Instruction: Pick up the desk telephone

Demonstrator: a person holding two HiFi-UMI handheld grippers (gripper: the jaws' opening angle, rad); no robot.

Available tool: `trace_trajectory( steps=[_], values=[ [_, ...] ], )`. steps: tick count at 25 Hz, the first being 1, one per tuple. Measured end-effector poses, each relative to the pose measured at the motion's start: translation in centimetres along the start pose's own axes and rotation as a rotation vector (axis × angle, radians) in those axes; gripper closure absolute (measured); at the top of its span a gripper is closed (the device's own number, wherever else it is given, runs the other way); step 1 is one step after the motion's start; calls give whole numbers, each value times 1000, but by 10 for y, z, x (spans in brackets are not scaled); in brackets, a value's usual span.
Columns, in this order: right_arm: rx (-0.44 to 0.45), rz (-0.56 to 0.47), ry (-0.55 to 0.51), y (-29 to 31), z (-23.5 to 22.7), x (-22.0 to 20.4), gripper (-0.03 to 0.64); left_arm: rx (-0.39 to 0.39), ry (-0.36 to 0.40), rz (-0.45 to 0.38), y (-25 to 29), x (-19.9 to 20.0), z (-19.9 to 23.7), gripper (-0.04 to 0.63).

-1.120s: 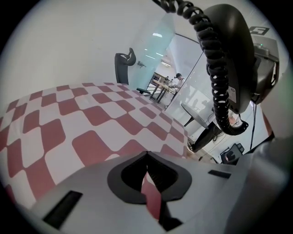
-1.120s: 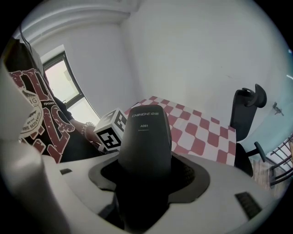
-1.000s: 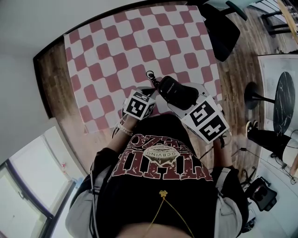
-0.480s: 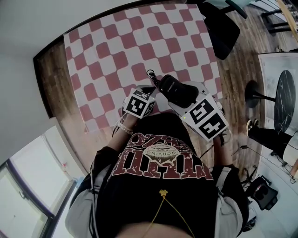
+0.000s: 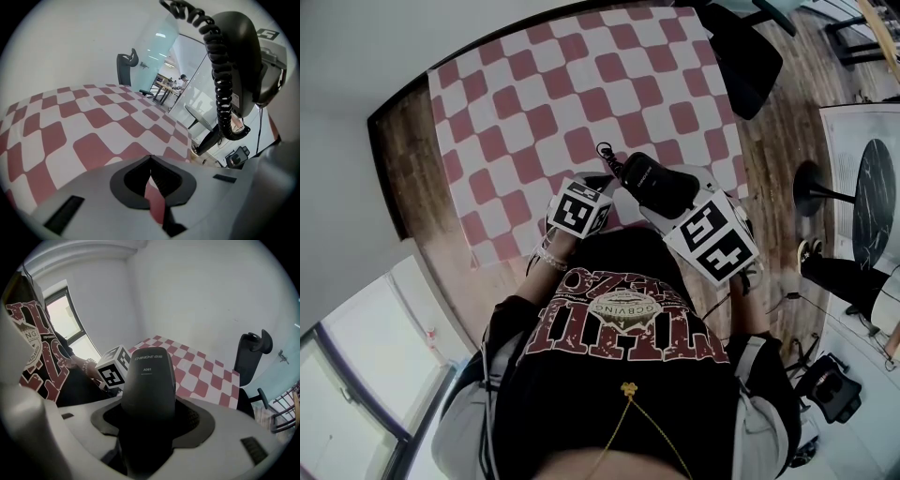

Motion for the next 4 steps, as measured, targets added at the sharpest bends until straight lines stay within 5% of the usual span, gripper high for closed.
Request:
trace_trajectory(
  steps=[4],
  values=[
    [0, 0, -2, -3, 0, 0, 334, 3, 7, 4, -1, 0, -1, 588]
  ],
)
Point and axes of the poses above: the fingertips, and each gripper's own axes: y forward along the fingers, z to its left, x out of its top, the point moved 6 cm from there along -y, backward along the fingers, and after that the axes turned 6 degrees about -z, right-handed, at the moved point
